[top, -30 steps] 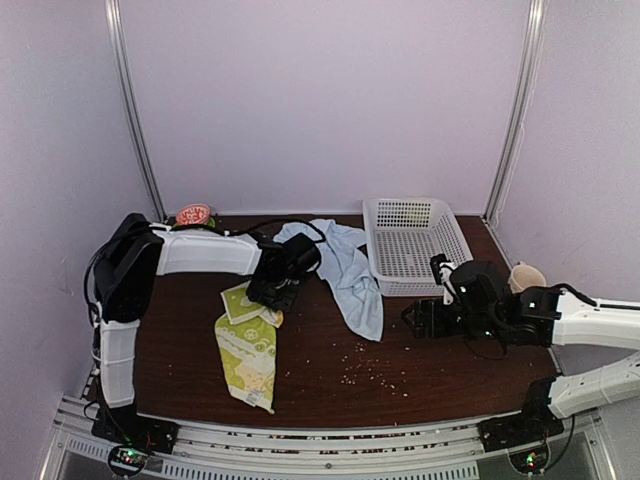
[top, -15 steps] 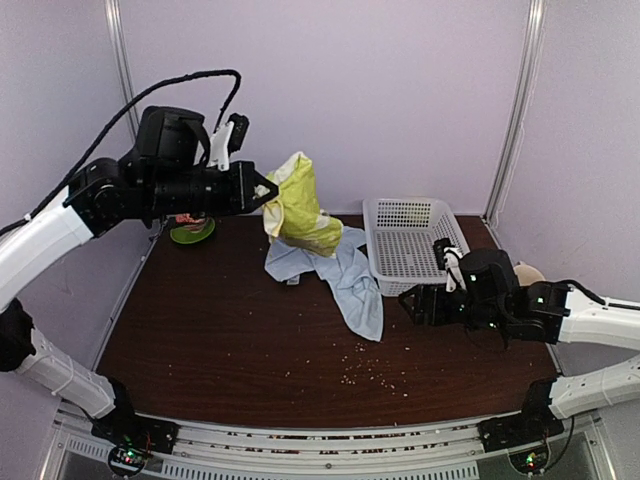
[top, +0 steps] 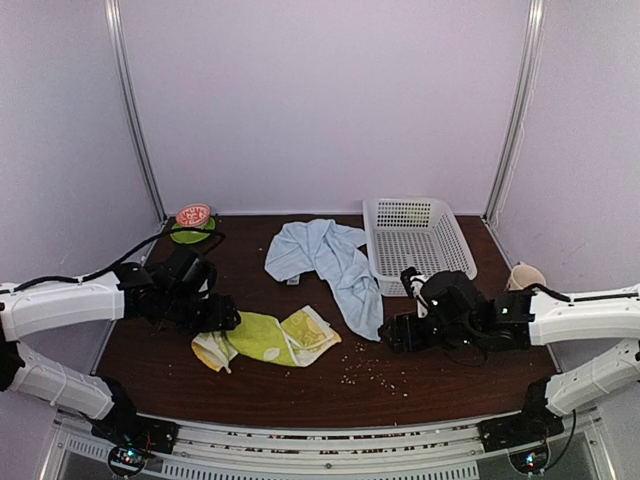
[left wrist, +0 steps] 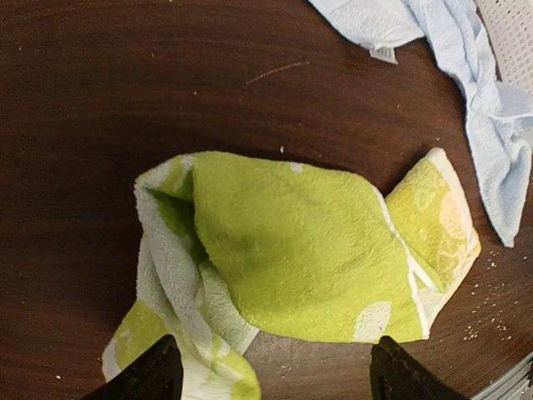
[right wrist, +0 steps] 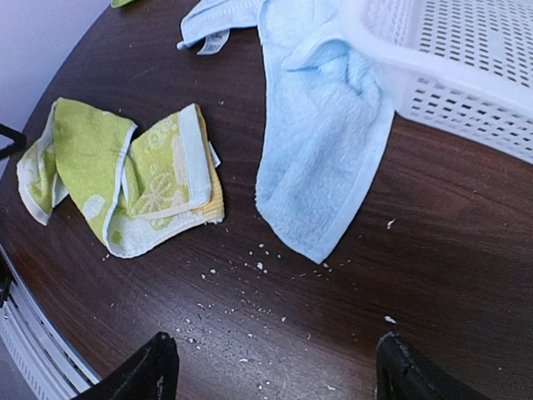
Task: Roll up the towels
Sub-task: Place the towel at the center of the board.
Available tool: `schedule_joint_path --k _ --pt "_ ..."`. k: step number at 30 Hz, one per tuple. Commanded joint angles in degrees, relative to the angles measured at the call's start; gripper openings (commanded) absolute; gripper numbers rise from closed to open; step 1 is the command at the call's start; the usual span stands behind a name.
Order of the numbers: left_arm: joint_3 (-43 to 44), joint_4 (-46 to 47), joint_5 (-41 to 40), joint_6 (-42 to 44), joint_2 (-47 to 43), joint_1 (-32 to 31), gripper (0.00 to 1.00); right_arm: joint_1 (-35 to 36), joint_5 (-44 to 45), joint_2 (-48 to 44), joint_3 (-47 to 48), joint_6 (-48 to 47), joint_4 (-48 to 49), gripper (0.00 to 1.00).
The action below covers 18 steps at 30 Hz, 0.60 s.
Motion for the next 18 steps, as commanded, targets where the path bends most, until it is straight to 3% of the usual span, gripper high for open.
schedule_joint_path --k 1,10,18 --pt "1.0 -0.6 -4.7 0.1 -6.0 0.3 0.81 2.9 -1.7 7.9 5.3 0.0 2.3 0.8" --pt "-1.6 -2.5 -7.6 0.7 -9.3 0.3 0.8 4.1 -2.4 27.8 18.3 1.6 4.2 0.59" --pt "-2.9 -2.7 -9.1 1.5 -9.8 0.3 0.79 4.2 -5.2 39.1 31.4 -4.4 -1.4 0.51"
